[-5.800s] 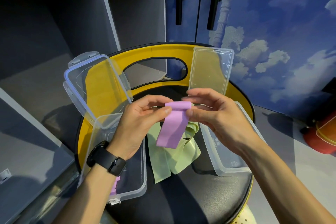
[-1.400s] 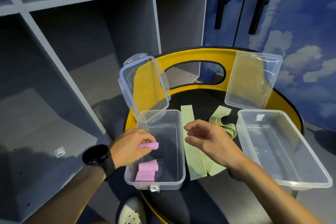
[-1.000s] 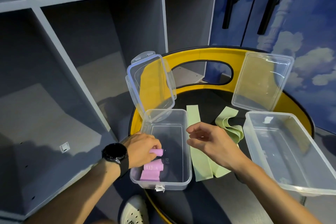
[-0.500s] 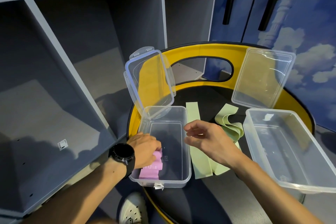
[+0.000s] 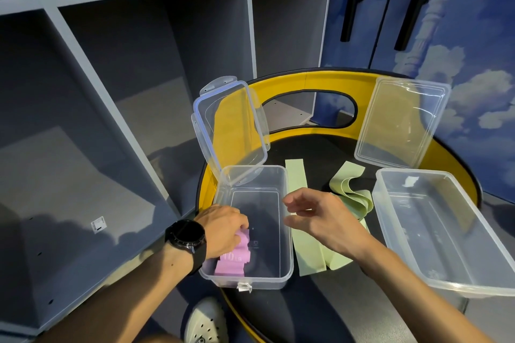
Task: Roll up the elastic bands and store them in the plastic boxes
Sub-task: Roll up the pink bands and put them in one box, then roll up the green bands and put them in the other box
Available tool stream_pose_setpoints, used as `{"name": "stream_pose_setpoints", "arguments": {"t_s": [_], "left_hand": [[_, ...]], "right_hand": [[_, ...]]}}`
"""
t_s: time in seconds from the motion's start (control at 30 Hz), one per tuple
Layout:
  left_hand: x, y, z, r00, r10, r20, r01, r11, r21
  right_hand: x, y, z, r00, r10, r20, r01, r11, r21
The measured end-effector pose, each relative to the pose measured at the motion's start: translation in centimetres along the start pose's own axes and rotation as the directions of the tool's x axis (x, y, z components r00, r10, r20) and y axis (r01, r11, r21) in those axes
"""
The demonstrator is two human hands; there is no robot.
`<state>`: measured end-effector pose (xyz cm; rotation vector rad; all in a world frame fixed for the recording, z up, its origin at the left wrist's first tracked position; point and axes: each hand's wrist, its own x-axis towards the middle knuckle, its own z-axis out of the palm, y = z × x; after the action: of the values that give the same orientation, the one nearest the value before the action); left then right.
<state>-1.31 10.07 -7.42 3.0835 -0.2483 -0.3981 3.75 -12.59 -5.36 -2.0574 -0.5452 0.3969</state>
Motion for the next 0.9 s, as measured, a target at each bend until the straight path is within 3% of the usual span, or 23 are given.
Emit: {"name": "stream_pose_setpoints", "arguments": {"t_s": [0.3,0.53,0.9], "left_hand": [[0.6,2.6,-3.3,0.978,-0.011,-0.210,-0.018,0.990,-0.138],[2.4,8.8,-5.3,0.933,0.117,-0.341,-0.181,0.970,-0.161],[4.8,14.3,-4.3,0.955,0.240,-0.172,-0.249,0.968,-0.029]], "right_hand": [[-1.1,-0.3,-2.2,0.996,0.000,-0.088,0.000,1.000,-0.003],[-3.2,1.1,-5.3,0.985,0.035,-0.170,-0.033,0.999,0.014],[-6.1,3.7,-9.1,0.967,0.085,-0.241,-0.075,0.996,0.048]]}}
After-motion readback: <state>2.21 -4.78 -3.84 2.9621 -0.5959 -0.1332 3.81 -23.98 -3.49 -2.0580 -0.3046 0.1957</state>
